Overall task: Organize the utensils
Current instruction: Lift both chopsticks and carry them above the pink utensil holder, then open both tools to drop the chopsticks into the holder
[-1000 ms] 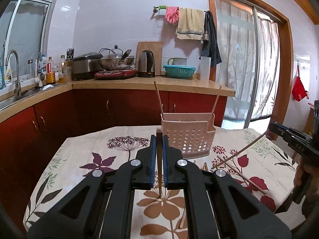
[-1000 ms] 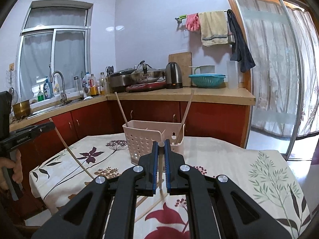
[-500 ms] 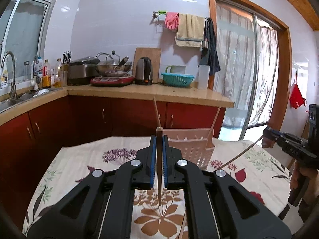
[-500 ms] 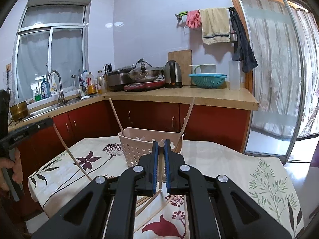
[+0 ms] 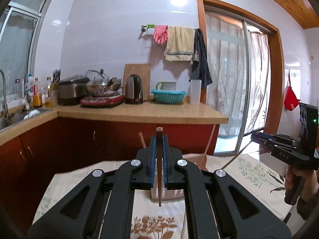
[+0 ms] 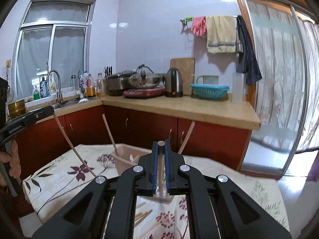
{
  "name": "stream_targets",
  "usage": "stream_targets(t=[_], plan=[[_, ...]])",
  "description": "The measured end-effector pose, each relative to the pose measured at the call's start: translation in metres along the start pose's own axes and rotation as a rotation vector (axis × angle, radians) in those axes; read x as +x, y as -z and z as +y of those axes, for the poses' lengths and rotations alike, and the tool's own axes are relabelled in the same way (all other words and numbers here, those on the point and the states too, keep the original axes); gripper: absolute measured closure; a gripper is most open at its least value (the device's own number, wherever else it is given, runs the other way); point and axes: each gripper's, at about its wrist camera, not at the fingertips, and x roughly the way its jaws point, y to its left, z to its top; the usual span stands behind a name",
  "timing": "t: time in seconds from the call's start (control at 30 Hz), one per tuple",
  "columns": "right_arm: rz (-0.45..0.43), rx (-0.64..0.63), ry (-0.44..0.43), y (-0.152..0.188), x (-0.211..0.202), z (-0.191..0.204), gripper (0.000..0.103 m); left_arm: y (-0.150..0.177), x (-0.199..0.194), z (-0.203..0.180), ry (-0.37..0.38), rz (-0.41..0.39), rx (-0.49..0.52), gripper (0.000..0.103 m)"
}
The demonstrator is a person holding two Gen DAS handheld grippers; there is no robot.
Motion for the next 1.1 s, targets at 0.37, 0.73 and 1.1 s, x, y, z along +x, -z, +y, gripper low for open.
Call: stream_targets(t=[0.37,0.73,1.1], plan=[[-0.086,0.009,-0.014,-0.037,0.009,-0.009,0.096,-0.048,0.031,0.003,0.062,-0.065,-0.027,0.096],[-0.053,0.024,-0.021,-0.038,0.045,-0.016,0.096,-0.053,0.071,0.006,0.054,-0.051,-0.032,0.096],[0.076,0.082,-0.026,-0.003,0.089,-0.023,0.096,-0.010,0.113,0.015,0.044,0.073,-0.051,0.096]])
